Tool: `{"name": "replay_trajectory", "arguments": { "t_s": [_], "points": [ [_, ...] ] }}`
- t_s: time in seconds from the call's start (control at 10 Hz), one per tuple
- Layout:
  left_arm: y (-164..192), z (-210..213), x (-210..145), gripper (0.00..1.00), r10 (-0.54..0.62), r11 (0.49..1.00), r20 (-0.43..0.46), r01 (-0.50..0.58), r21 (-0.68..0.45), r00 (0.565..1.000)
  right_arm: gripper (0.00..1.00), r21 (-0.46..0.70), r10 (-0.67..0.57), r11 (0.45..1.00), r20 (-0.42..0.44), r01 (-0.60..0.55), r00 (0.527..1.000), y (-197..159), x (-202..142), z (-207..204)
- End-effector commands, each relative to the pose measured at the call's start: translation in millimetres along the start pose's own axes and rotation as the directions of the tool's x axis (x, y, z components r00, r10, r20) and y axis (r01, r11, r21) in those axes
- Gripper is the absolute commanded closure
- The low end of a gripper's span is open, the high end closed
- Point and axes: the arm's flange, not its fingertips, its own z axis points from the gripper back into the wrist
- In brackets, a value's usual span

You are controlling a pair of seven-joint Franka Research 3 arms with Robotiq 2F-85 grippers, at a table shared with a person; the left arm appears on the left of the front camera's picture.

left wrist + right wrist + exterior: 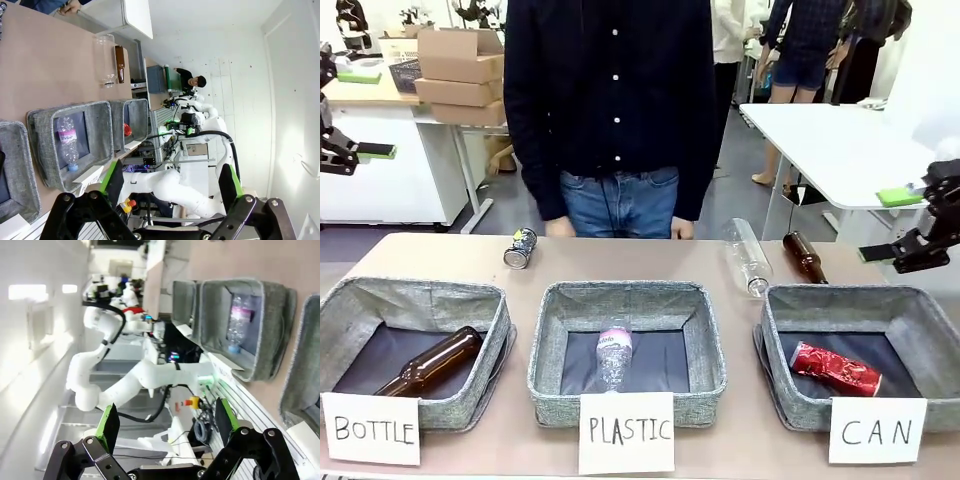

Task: Sort the can waste into the basket.
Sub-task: Pick up the can waste from the table and place it in the right Fabric basket.

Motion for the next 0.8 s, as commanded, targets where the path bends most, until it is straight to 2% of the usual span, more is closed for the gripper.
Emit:
{"name": "replay_trajectory", "arguments": {
  "t_s": [0.0, 0.7],
  "points": [
    [-1.3, -1.0, 1.3, 0.0, -0.02, 0.999, 0.006, 0.02, -0.025, 1.0, 0.0, -0.067, 0.04, 0.997, -0.009, -0.04, 0.999, 7.9, -2.2, -0.8],
    [-1.3, -1.0, 1.3, 0.0, -0.02, 0.999, 0.006, 0.02, -0.025, 1.0, 0.0, -0.067, 0.04, 0.997, -0.009, -0.04, 0.999, 7.9, -2.2, -0.8]
  ]
}}
